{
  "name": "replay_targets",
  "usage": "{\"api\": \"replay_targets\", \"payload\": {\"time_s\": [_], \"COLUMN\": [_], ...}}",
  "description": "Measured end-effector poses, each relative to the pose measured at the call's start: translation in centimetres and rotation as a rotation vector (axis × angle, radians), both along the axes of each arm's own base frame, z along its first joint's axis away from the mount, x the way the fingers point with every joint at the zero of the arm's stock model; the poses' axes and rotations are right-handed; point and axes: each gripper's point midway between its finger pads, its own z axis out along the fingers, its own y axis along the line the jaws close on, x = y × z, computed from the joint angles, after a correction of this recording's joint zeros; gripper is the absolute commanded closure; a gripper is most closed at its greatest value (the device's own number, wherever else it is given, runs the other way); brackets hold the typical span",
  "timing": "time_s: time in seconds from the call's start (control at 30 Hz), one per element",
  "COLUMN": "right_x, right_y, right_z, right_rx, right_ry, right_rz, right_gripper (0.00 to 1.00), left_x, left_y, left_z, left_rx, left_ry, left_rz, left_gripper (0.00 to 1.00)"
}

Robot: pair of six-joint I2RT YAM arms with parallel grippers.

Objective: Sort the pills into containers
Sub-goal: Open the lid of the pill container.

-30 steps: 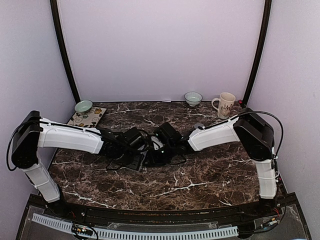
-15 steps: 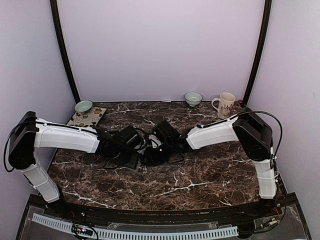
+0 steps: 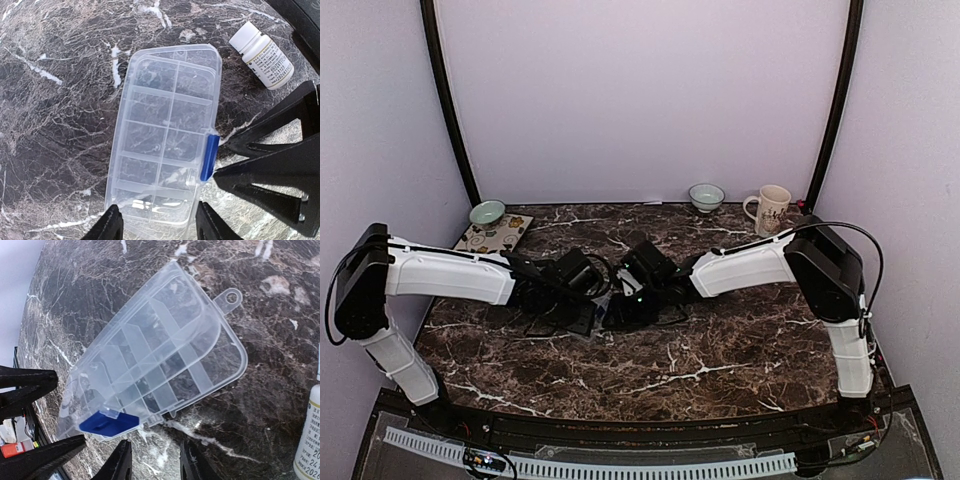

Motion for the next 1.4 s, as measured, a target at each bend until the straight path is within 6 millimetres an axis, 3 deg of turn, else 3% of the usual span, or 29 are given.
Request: {"api": "replay_targets", "payload": {"time_s": [0.47,0.87,1.13,1.23,1.4], "right_x": [0.7,3.2,3.3,3.5,3.6], "right_y": [-0.7,0.2,0.0,0.2,0.2], "right_z": [-0.5,1.6,-0.6,-0.4,-0.2], "right_rx": [-0.043,-0.018,-0.063,-0.059,-0.059], "right_ry": [-0.020,-0.060,-0.030,-0.031,-0.033], "right_rz": [-0.037,-0.083,-0.091,-0.095,-0.104], "right_gripper": [0.67,0.68,0.68,0.68,0.68], "left_x": [0.4,0.5,0.7,0.7,0.7], "left_y": [0.7,0.8,0.9,0.8,0.7], "left_z": [0.4,0.5,0.6,0.6,0.6], "left_rx": [-0.012,-0.010,-0.012,-0.017,-0.028], "left_ry": [-0.010,-0.013,-0.014,-0.017,-0.012], "left_rz": [0.013,0.009,0.011,0.010,0.008], "left_gripper": [0.50,0.52,0.53,0.52,0.42]}}
